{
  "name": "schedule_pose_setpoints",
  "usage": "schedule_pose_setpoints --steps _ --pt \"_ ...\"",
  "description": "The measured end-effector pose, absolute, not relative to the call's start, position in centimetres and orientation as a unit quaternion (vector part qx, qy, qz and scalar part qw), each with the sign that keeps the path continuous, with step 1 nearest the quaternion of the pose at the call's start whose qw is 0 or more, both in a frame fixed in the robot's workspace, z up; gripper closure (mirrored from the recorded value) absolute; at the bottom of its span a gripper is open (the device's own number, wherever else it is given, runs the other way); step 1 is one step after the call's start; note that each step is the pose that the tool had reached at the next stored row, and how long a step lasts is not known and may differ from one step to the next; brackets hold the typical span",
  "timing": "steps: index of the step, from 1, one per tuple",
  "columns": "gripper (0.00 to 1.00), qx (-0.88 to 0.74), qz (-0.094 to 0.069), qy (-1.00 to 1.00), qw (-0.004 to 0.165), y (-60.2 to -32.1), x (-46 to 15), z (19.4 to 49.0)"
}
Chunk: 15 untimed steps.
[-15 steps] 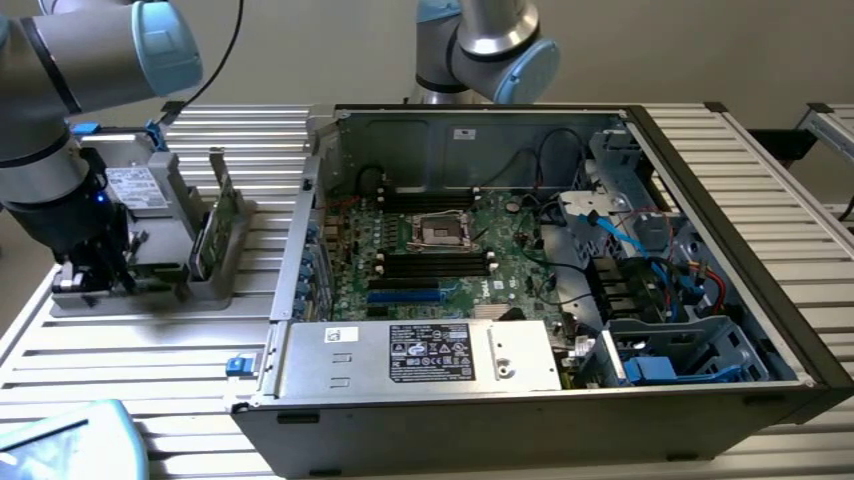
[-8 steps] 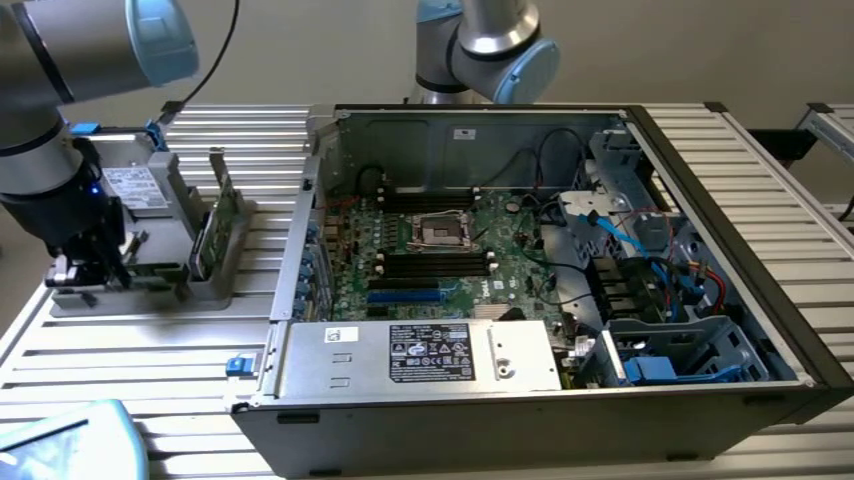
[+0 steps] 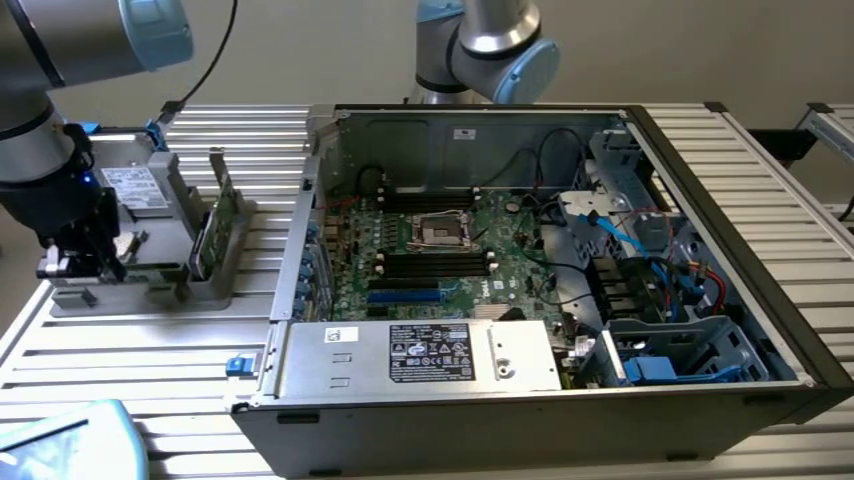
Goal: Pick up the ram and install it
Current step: 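Pick up the ram and move it above insertion slot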
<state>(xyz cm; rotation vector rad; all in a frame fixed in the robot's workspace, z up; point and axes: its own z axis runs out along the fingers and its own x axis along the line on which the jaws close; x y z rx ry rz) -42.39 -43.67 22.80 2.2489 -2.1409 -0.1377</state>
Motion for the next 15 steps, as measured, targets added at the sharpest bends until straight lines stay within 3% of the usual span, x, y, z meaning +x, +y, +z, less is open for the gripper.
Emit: schedule_pose_setpoints --steps 15 --pt "0.86 0.723 -0.045 -0.689 0.017 -43.7 -41.4 27.1"
